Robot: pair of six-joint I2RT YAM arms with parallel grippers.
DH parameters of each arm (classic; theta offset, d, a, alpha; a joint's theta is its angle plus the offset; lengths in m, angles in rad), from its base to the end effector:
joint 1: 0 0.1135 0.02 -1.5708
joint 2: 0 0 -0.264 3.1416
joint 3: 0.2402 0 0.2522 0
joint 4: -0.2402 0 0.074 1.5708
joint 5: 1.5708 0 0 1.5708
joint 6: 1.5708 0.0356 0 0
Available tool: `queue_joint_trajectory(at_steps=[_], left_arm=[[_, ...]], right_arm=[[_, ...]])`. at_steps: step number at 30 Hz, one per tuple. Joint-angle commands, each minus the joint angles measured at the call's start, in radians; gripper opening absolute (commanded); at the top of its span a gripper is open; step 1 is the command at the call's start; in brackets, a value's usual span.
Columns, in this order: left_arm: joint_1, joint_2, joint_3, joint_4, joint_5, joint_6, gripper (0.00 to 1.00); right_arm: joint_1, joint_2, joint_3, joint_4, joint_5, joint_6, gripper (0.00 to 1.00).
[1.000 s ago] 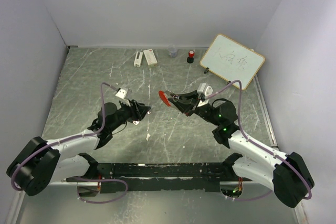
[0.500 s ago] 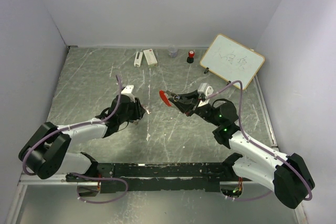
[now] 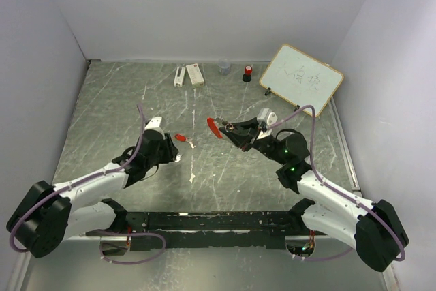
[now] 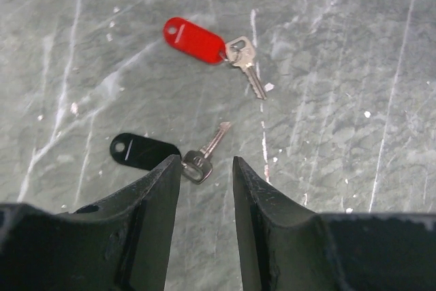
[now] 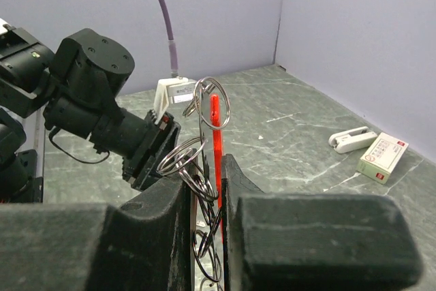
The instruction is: Put the keys on the keyring
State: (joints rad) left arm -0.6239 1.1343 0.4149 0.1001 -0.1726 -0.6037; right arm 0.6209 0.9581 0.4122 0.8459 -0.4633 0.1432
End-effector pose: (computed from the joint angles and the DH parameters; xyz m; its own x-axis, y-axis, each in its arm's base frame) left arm 0.1829 -0.1241 0.1732 -0.6501 -0.2211 -0.7270 0.1129 0.9180 -0.3802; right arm 0.1614 0.1350 0.2849 0.1141 0.2386 -0.9644 -0.8931 0.4498 0.0056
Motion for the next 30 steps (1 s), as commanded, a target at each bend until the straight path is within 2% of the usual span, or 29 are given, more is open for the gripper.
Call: queue_joint_trajectory(at_steps=[1,5,11,30], left_arm=[[-0.002,-0.035,-0.006,-0.116,-0.098,-0.104,0.46],[-0.013,-0.001,0.011,-0.17,-0.149,-0.193,0.47],[-0.039,0.082,0.042,-0.166,-0.162,-0.281,0.5],[-0.071,0.23,0.104,-0.116,-0.207,-0.266,0.53]], right_arm=[[-0.007,-0.011,-0.015,0.039,0.003,0.007,0.0],[-0.007,-0.007,-0.02,0.044,0.001,0.01,0.0],[-0.008,-0.018,-0.029,0.039,0.01,0.003,0.0],[-0.016,-0.04,-0.041,0.026,0.018,-0.005,0.0]])
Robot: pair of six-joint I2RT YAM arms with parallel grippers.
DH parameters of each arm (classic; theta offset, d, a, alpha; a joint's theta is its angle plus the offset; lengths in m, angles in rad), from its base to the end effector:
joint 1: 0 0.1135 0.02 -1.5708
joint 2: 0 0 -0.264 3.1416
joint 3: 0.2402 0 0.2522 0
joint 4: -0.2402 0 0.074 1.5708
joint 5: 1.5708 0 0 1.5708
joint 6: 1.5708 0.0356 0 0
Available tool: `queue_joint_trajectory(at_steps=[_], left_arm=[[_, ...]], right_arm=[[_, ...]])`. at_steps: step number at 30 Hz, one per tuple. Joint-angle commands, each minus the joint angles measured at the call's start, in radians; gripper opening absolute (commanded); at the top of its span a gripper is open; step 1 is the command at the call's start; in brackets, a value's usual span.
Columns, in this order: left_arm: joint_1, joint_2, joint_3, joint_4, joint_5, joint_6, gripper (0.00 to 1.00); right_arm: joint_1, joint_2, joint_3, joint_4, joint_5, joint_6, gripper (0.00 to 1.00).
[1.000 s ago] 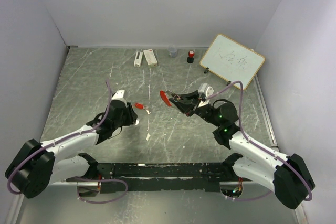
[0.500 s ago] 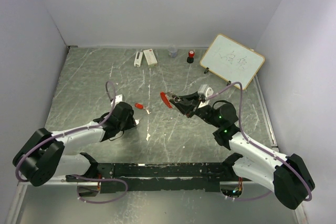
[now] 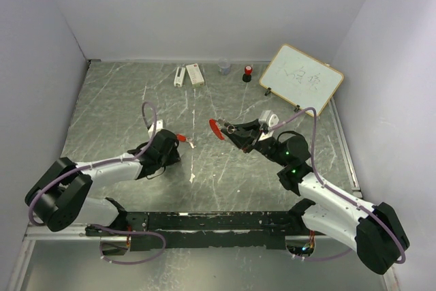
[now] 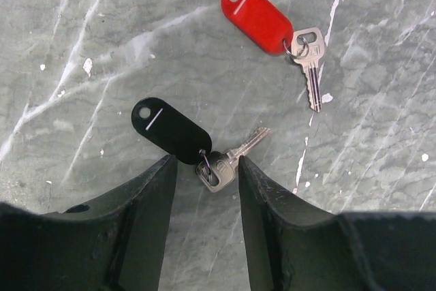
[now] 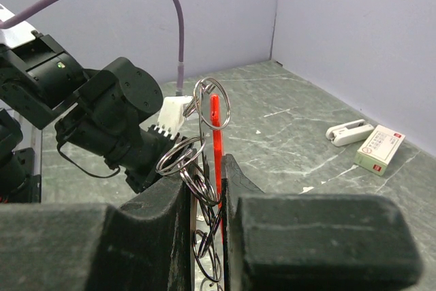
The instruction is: Put the keys on the keyring
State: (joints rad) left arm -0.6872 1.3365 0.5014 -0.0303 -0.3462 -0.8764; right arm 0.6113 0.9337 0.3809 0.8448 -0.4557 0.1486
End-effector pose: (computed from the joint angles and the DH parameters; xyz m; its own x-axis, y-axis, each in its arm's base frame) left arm 0.1911 -0.1412 0.1471 -0.7045 -0.3569 -0.6134 -0.1792 0.9258 -0.3329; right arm 0.1584 0.1301 0.2787 0.1057 0.2365 -0.9659 -0.8859 0.4636 0.0165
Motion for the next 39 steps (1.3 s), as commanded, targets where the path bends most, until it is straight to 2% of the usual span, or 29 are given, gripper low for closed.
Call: queue_joint_trajectory(at_steps=[1,13,19,29,39], left_arm=[[-0.008,0.033,0.026,0.015,-0.04,0.014,0.53],[-0.008,0.096,0.048,0.083,-0.004,0.077,0.53],[-0.008,0.077,0.03,0.12,0.013,0.106,0.52],[-0.008,-0.022,0.032,0.015,-0.077,0.13,0.52],[-0.01,-0.048,0.005,0.021,-0.036,0.148,0.5]], right_arm=[[-0.007,-0.015,-0.01,0.025,0.01,-0.012,0.0],[-0.009,-0.018,-0.009,0.019,0.012,-0.012,0.0],[-0.009,-0.016,-0.009,0.02,0.009,-0.013,0.0],[-0.011,-0.014,-0.01,0.023,0.003,-0.011,0.0],[-0.013,-0.01,-0.01,0.025,0.002,-0.008,0.0]])
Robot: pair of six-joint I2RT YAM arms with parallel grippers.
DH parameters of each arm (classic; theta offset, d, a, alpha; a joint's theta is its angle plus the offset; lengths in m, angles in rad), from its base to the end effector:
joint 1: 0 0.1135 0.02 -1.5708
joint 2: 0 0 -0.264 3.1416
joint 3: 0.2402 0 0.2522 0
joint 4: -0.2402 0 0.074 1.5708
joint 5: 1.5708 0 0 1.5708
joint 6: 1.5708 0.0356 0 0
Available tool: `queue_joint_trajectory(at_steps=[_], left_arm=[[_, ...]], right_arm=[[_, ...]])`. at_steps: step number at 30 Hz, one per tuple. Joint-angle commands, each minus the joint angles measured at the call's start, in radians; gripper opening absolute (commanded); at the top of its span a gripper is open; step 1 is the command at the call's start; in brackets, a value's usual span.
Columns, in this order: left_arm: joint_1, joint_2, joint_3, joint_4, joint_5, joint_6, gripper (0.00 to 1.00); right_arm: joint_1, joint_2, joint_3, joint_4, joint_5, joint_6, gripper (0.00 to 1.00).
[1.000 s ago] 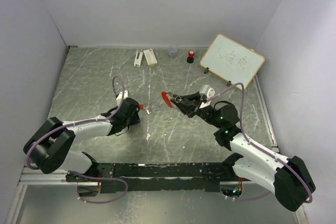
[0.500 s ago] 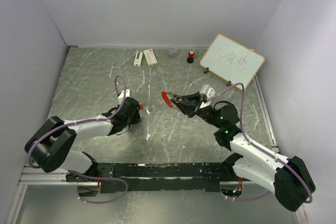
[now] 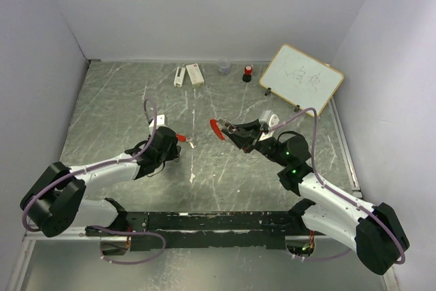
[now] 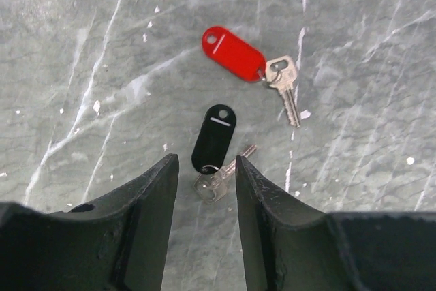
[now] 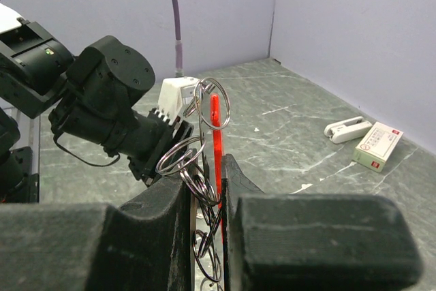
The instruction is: Put the keys on the keyring
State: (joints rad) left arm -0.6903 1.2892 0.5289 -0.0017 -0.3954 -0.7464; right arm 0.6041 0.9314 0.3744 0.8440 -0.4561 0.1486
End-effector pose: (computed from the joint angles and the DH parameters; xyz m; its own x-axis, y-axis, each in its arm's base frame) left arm 0.1959 -0.1440 0.1680 -0.6439 -0.2809 -0.7117 -0.0878 0.9511 -0.2960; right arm 0.1588 0.1286 0.2768 0.1034 0.2329 -0.9670 -0.8827 0.4696 0.0187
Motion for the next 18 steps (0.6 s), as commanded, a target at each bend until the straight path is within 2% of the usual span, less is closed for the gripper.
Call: queue_joint_trajectory(at_steps=[1,7,18], left_arm=[[-0.009,0.006,-0.023,-0.008,0.012,0.017,0.49],[-0.057,0.055,0.0,-0.035,-0.062,0.006,0.49],[-0.099,0.124,0.031,-0.029,-0.088,0.002,0.5]], right_arm=[[-0.004,-0.008,-0.003,0.026,0.002,-0.006,0.0],[-0.005,0.0,-0.002,0.029,0.0,-0.006,0.0],[-0.005,0.005,-0.003,0.032,-0.001,-0.005,0.0]])
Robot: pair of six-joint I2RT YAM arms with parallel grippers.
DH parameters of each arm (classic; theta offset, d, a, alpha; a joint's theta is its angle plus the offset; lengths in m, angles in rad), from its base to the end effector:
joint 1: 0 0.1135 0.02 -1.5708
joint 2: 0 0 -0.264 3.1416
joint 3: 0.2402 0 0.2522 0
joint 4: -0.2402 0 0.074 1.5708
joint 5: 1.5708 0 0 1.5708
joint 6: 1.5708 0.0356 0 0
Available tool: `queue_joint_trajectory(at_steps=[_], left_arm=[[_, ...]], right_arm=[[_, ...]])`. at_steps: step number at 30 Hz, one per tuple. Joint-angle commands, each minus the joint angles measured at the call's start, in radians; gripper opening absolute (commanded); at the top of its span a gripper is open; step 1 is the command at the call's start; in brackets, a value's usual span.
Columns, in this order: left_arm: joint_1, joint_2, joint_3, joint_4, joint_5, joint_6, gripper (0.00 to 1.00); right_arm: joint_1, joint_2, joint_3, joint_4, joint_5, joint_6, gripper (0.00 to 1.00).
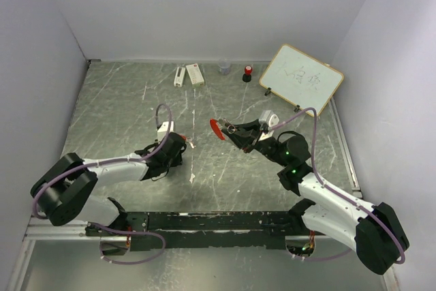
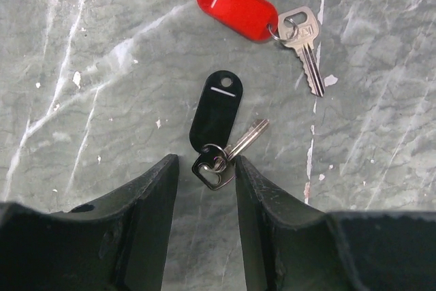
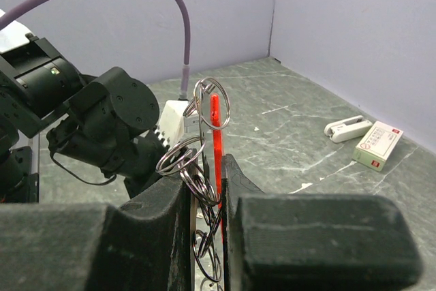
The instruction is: Put the keys on the keyring
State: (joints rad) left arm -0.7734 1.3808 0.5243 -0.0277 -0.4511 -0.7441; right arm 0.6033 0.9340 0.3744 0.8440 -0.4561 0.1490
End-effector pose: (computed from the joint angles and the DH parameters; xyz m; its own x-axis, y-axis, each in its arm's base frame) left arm 0.1848 -0.1588 0.1450 -0.6990 -0.1694 -0.6947 -0.0578 0.9817 -0.1813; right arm 0.1592 0.1287 0.2763 0.1012 0.2316 -0.9675 -0.8823 0.4703 0.0203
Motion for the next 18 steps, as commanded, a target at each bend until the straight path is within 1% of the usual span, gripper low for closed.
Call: queue_joint_trajectory(at_steps=[1,9,18], left_arm=[[-0.02,0.041,0.039,-0.001,-0.035,0.0,0.5],[-0.043,0.091,0.07,-0.023,-0.08,0.002,0.49],[-0.053,0.062,0.059,-0.05,-0.092,-0.008,0.39]], right_arm=[[-0.004,0.004,-0.004,0.033,-0.001,-0.004,0.0],[-0.006,-0.003,-0.003,0.027,0.001,-0.005,0.0],[-0.005,0.007,-0.003,0.036,-0.001,-0.002,0.0]])
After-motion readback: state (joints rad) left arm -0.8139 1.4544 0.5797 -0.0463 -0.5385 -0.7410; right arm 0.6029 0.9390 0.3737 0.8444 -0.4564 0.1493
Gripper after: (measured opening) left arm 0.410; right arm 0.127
